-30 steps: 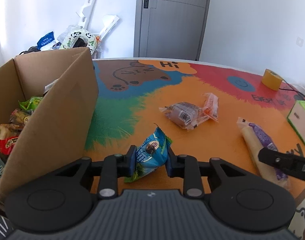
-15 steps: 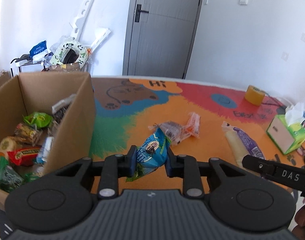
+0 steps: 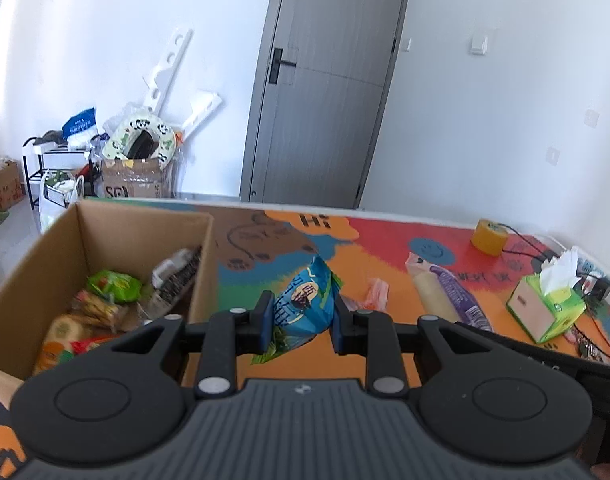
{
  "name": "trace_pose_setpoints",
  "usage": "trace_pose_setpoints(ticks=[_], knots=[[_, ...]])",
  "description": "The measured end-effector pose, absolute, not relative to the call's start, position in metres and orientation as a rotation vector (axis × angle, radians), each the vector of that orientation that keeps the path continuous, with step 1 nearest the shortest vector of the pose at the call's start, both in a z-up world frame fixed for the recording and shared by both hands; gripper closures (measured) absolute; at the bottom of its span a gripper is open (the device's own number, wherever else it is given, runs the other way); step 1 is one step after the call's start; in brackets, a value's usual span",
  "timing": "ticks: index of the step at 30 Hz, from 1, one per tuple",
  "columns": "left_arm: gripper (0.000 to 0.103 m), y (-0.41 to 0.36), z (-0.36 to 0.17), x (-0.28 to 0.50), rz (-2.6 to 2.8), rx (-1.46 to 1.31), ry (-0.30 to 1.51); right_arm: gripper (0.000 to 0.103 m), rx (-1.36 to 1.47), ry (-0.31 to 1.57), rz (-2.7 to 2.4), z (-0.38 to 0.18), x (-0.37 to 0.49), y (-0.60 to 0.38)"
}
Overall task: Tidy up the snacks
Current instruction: 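Carry blue bag with left gripper while right carries purple pack to box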
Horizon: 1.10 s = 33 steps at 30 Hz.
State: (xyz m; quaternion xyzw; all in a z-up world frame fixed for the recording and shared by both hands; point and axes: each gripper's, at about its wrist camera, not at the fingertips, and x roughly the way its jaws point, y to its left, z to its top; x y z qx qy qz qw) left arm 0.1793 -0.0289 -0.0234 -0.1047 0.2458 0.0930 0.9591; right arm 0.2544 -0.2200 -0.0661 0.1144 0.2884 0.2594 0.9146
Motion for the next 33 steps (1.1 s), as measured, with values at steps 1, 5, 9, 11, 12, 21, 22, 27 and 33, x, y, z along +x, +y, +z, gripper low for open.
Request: trace_pose_setpoints(ticks=[1, 5, 9, 11, 12, 21, 22, 27, 33], knots=[[0.076, -0.026, -0.021, 0.177, 0.193, -0.214, 0.493, 0.072, 0.234, 0.591, 0.539, -0.064, 0.254, -0.218], [0.076, -0.014, -0.015, 0.17, 0.214, -0.223, 0.477, 0.072, 0.226, 0.579, 0.568, -0.057, 0.251, -0.206], [0.076, 0.0, -0.01, 0.161, 0.243, -0.226, 0.463, 0.072, 0.22, 0.569, 0.592, -0.052, 0.249, -0.193], [0.076, 0.008, -0.008, 0.157, 0.258, -0.231, 0.458, 0.072, 0.219, 0.566, 0.603, -0.051, 0.248, -0.187], [0.076, 0.013, -0.007, 0.154, 0.265, -0.234, 0.456, 0.072, 0.219, 0.566, 0.608, -0.05, 0.248, -0.185], [0.076, 0.048, -0.006, 0.146, 0.315, -0.265, 0.448, 0.072, 0.203, 0.559, 0.646, -0.045, 0.244, -0.158], [0.076, 0.053, -0.007, 0.146, 0.319, -0.271, 0.449, 0.072, 0.201, 0.559, 0.649, -0.043, 0.243, -0.155], [0.076, 0.072, -0.012, 0.142, 0.349, -0.301, 0.455, 0.072, 0.185, 0.555, 0.668, -0.039, 0.239, -0.141], [0.076, 0.093, -0.016, 0.136, 0.368, -0.333, 0.466, 0.072, 0.166, 0.552, 0.687, -0.035, 0.237, -0.123]])
